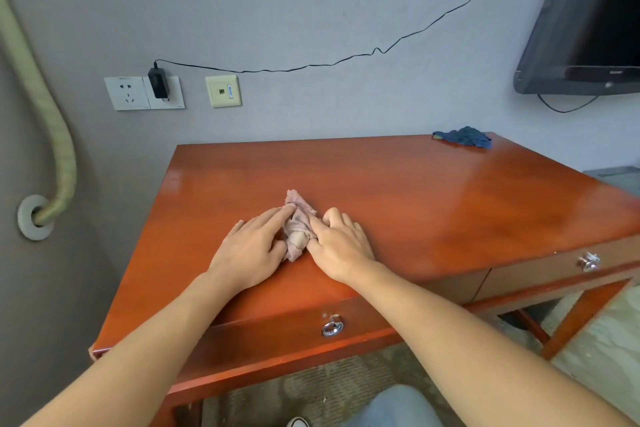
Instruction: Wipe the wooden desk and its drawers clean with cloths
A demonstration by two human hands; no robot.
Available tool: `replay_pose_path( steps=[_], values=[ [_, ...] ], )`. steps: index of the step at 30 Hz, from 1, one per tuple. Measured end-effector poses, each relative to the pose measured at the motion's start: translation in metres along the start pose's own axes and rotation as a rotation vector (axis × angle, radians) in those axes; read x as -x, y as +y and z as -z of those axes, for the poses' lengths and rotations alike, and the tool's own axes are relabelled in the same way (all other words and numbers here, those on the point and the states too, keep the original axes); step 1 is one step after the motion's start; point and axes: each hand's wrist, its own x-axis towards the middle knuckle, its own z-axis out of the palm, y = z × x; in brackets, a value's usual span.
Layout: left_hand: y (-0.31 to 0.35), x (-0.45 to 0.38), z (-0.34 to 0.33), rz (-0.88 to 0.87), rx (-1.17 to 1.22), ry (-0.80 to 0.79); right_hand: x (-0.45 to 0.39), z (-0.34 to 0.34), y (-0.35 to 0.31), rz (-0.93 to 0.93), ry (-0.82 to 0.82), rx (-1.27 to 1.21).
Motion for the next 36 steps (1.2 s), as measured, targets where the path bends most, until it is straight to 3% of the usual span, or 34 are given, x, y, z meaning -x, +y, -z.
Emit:
replay_pose_path(
  steps=[6,10,16,21,24,31,36],
  values=[
    [0.021,-0.012,-0.012,-0.02,-0.062,-0.061,0.026,0.014,0.01,0.003,-0.028,-0.222],
    [0.048,-0.044,-0.021,-0.13,-0.061,-0.148,0.029,0.025,0.047,0.057,0.063,-0.121],
    [0.142,-0.14,-0.076,-0.313,-0.093,-0.29,0.019,0.052,0.178,-0.214,0.123,0.029],
    [0.236,-0.253,-0.13,-0.435,-0.084,-0.368,0.01,0.073,0.287,-0.433,0.026,0.026],
    [0.286,-0.315,-0.159,-0.475,-0.102,-0.43,-0.004,0.075,0.339,-0.508,0.05,0.117],
    [0.321,-0.378,-0.193,-0.321,-0.174,-0.395,-0.067,0.091,0.471,-0.719,0.141,0.03],
    [0.328,-0.378,-0.181,-0.293,-0.205,-0.451,-0.125,0.105,0.559,-0.787,0.064,0.034]
  ],
)
